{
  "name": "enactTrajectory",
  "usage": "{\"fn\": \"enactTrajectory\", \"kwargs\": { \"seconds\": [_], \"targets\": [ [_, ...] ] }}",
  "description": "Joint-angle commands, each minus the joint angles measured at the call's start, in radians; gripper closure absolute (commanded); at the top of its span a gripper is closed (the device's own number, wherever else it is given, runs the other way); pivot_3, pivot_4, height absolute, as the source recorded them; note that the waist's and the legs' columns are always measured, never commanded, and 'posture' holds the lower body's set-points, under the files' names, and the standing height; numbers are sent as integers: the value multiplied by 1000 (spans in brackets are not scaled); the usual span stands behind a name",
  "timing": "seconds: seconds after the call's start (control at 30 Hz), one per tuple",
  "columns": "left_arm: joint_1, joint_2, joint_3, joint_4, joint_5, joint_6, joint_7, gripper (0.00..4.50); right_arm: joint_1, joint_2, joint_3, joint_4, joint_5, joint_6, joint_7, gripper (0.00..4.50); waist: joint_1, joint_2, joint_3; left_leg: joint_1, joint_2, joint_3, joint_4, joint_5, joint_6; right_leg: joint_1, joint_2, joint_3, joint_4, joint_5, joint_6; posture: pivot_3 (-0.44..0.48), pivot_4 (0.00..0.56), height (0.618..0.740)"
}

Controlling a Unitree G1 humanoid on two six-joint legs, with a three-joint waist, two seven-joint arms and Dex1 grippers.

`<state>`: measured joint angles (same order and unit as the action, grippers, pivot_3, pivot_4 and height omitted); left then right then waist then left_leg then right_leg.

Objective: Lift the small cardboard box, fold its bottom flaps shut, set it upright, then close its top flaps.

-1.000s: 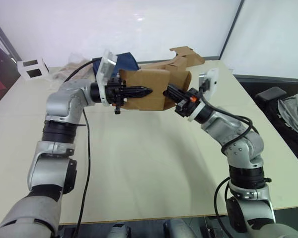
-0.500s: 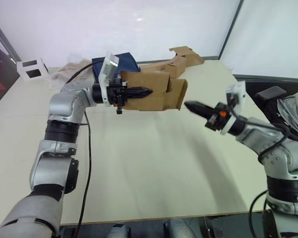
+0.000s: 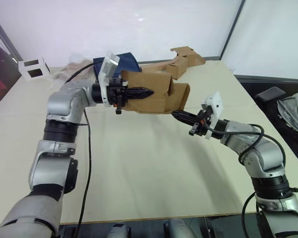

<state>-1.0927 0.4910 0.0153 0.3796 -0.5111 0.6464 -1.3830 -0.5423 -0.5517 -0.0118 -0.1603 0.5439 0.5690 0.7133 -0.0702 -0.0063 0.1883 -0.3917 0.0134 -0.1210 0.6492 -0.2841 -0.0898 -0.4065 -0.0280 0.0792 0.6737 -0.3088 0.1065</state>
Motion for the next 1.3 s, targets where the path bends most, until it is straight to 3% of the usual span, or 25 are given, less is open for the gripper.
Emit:
{"fn": "enactTrajectory", "kwargs": {
  "seconds": [0.03,0.43,0.77,0.97,1.07,1.3],
  "targets": [
    [-1,19,23,-60,-31,12,5,4500,-38,33,-35,-14,23,-21,2,4477,0,0,0,0,0,0,0,0,0,0,0,0,0,0,0,0,150,740],
    [28,8,16,-89,-46,10,36,4500,-74,90,-34,-109,116,59,1,4477,0,0,0,0,0,0,0,0,-1,0,0,0,0,0,0,0,150,740],
    [33,6,24,-120,-58,14,48,4500,-93,103,-14,-78,78,42,15,4477,1,0,0,0,0,0,0,0,0,0,0,0,0,0,0,0,150,740],
    [43,28,41,-139,-77,21,63,4500,-147,77,-221,-95,313,185,-59,4477,1,0,0,0,0,0,0,0,0,0,0,0,0,0,0,0,150,740],
    [51,40,55,-164,-102,38,73,4500,-158,8,-379,-44,441,237,-70,4477,5,0,0,0,0,0,0,0,0,0,0,0,0,0,0,0,150,740],
    [47,44,61,-177,-139,60,83,4500,-165,-22,-346,159,264,88,-58,4477,-2,0,0,1,0,0,0,0,0,1,0,0,1,0,0,0,150,740]
  ]
}}
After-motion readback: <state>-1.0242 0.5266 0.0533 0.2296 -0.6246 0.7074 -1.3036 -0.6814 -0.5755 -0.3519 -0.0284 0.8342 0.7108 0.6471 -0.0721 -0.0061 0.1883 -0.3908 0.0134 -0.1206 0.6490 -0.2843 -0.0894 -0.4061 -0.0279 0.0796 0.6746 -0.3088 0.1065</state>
